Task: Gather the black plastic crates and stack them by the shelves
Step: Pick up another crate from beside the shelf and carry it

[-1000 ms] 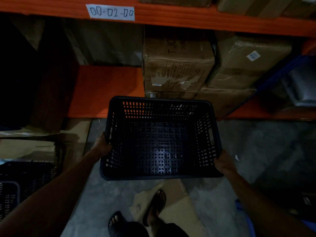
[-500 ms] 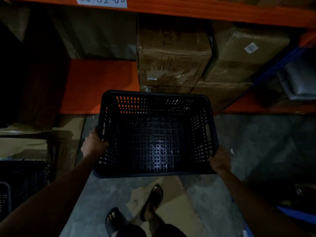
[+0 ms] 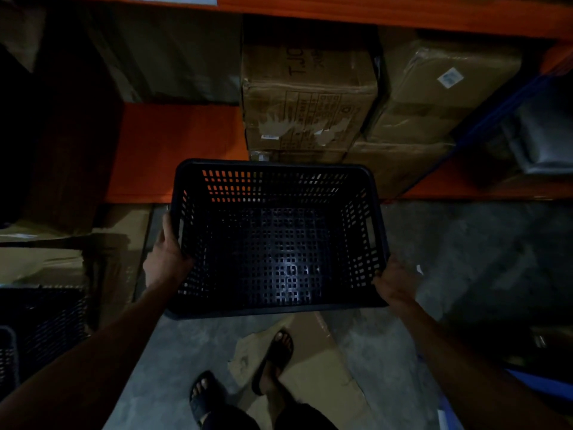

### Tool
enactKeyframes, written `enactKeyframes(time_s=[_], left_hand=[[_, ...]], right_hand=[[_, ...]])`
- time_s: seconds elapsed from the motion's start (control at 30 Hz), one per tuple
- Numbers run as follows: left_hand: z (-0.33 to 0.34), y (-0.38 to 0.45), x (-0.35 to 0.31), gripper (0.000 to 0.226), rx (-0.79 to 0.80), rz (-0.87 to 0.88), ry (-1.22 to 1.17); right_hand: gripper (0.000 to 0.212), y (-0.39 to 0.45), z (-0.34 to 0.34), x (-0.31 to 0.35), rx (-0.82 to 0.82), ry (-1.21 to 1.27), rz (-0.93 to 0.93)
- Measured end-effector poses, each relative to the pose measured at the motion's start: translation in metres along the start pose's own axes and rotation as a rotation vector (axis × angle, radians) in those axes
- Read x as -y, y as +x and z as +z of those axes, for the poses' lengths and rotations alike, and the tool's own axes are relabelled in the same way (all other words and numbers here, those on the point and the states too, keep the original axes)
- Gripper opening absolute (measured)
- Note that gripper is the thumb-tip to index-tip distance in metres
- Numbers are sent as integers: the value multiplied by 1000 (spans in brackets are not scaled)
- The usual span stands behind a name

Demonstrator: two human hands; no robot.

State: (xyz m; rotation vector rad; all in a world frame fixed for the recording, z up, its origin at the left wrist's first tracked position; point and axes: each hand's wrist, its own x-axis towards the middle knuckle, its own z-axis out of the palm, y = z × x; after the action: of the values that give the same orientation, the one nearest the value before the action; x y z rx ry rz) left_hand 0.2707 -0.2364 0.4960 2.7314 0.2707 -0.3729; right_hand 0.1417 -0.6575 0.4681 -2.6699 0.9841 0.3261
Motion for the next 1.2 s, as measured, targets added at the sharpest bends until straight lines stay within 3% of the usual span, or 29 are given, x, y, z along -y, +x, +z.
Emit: enactKeyframes(time_s=[0.13,0.23,0.43,0.57,0.7,0.87,1.0,1.2], left_hand=[[3,0,0,112,-13,1,2],[3,4,-1,111,-18,-5,20],[9,3,13,114,3,0,44],[8,4,5,107,-11,-3,54],[7,2,0,106,-21,2,55],[3,-1,-1,99,12,-57,77],[-4,4,2,110,117,-64,82],[-11,1,6,112,214,-71,-284]], right_hand=[[68,-1,3,1,-16,-34,18],[64,2,2,1,36,117,65],[48,-16,19,4,-198,145,41],[40,-13,13,12,-209,173,102],[53,-12,13,11,-132,182,127],[53,-14,14,10,-141,149,79],[65,-13,10,10,-52,157,108],[103,-33,8,21,25,37,74]])
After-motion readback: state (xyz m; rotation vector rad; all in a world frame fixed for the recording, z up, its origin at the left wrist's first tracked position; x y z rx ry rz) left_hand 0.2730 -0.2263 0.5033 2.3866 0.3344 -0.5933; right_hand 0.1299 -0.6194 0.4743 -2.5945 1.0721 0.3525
